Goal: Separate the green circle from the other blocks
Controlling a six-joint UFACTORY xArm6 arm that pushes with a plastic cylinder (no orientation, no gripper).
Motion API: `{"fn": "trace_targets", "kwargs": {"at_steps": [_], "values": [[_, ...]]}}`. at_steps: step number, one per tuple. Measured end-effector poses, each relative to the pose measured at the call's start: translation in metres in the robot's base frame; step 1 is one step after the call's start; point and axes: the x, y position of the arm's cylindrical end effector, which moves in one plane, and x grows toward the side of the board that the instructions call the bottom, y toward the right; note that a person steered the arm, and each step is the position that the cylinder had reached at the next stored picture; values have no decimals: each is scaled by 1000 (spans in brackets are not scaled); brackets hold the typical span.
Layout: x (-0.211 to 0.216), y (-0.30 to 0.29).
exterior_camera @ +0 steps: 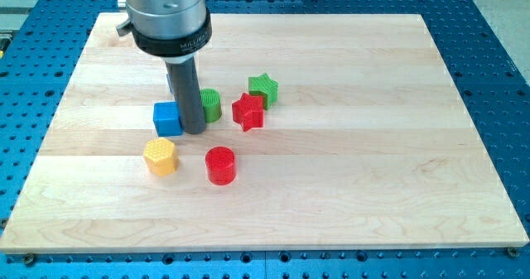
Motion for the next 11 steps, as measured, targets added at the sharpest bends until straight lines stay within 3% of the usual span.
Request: {"fn": "trace_targets", "kwargs": {"at_steps": [1, 2, 4, 5, 6, 7, 9, 11], "values": [[-29, 6], [-39, -23], [-77, 103], [-80, 60], [-81, 36], [-60, 50], [-45, 148], [-16, 91]]}}
